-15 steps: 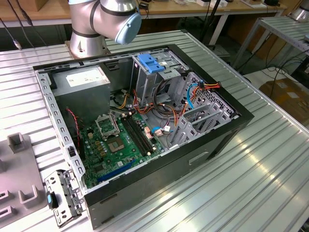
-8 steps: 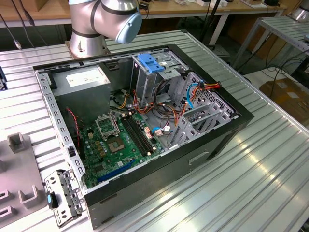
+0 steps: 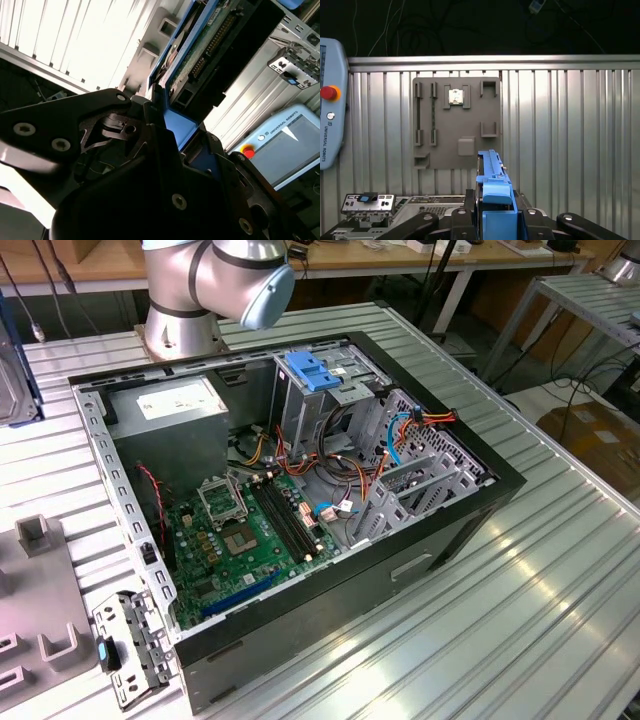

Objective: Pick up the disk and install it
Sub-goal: 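Pick up the disk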

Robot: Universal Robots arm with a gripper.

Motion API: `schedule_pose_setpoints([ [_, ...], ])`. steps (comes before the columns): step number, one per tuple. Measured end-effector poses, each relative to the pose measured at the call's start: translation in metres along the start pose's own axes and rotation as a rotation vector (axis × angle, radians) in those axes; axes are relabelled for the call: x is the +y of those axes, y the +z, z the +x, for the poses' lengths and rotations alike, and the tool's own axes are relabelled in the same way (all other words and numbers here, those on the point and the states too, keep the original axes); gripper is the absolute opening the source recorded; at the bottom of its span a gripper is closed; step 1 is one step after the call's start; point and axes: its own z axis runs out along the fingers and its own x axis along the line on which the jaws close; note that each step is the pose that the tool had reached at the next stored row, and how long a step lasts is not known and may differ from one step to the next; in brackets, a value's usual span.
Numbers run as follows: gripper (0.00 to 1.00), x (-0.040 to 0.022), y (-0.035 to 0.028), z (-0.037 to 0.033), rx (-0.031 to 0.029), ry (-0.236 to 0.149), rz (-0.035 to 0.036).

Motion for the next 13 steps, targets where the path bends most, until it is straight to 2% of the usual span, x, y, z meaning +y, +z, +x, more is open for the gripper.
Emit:
schedule_pose_setpoints([
  [13,0.37,-0.0297,0.0003,0.0,0.0,0.0,-0.0002],
])
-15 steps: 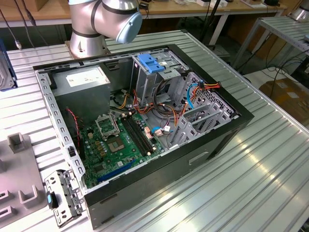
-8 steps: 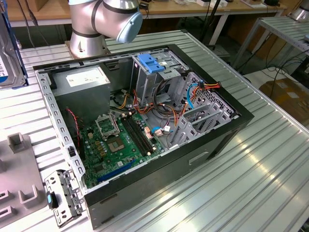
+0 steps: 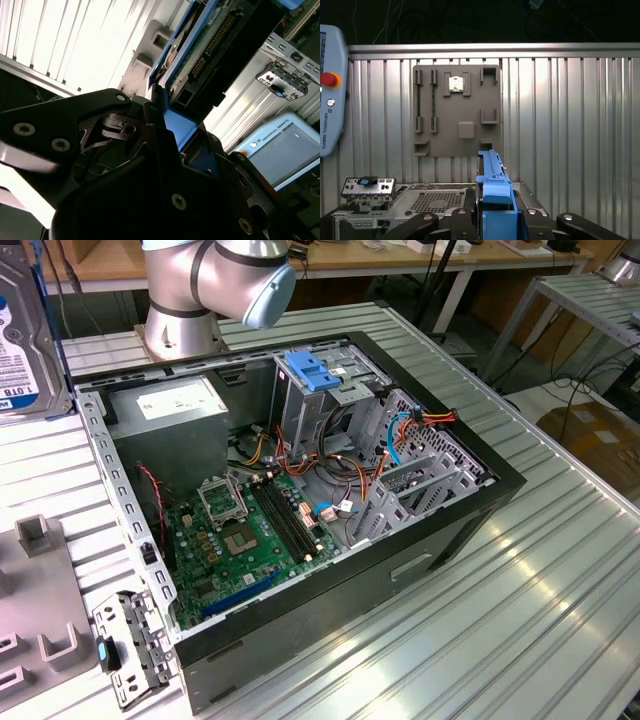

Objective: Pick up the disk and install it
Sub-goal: 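Pick up the disk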

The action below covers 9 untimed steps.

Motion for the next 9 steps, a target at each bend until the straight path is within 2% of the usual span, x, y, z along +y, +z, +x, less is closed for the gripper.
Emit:
schedule_pose_setpoints([
  [5,0.37,-0.0157,0.0001,0.0,0.0,0.0,-0.0001],
  [9,0.37,-0.0242,0.0002,0.0,0.0,0.0,-0.0002],
])
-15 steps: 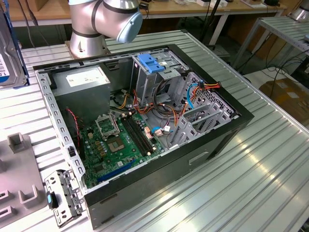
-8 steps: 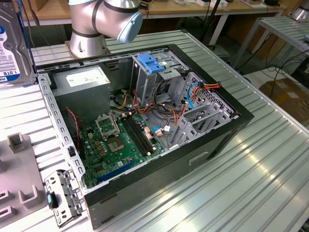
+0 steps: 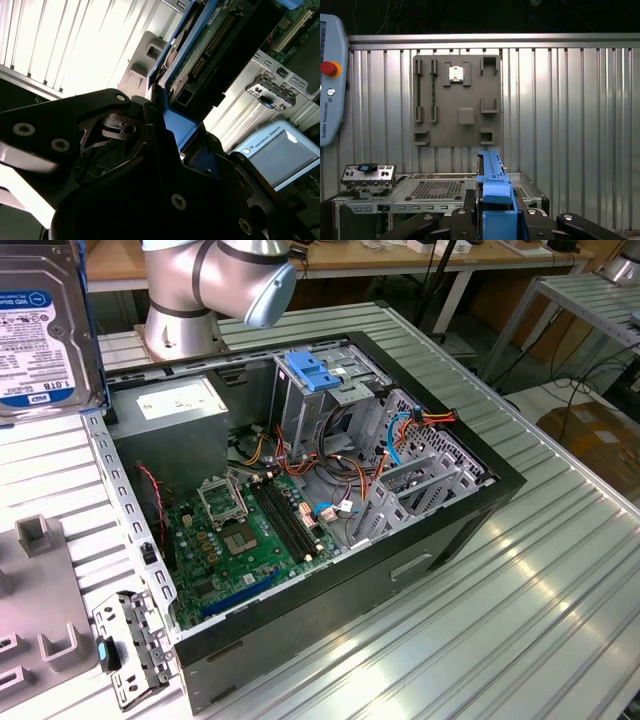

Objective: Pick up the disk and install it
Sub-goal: 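Pick up the disk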

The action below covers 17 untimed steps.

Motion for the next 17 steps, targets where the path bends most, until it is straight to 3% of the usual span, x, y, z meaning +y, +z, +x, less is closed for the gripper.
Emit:
schedule_pose_setpoints([
  [3,0.37,-0.0111,0.0001,0.0002,0.0001,0.0,-0.0002],
  [17,0.37,-0.0433,0.0004,0.0005,0.0001,0.0,-0.0005],
])
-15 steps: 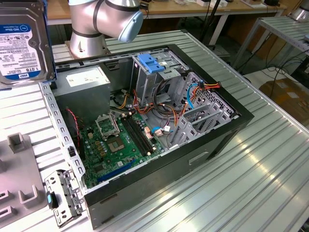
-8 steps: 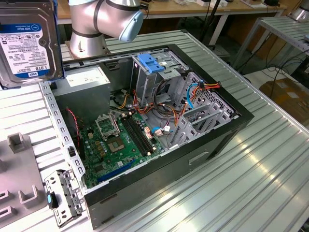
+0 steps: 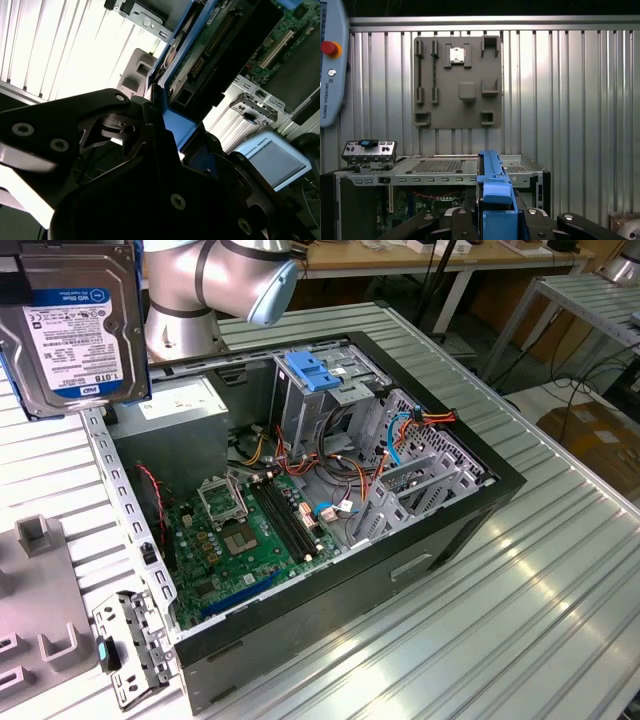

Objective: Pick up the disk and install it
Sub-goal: 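Pick up the disk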

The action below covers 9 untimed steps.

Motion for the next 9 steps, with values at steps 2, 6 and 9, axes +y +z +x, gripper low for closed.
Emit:
schedule_pose_setpoints([
  [2,0.37,-0.0066,0.0001,0.0001,0.0,0.0,-0.0001],
  [6,0.37,-0.0179,0.0002,0.0002,0.0,0.0,-0.0003],
  [9,0.37,-0.0246,0.0002,0.0003,0.0,0.0,-0.0005],
])
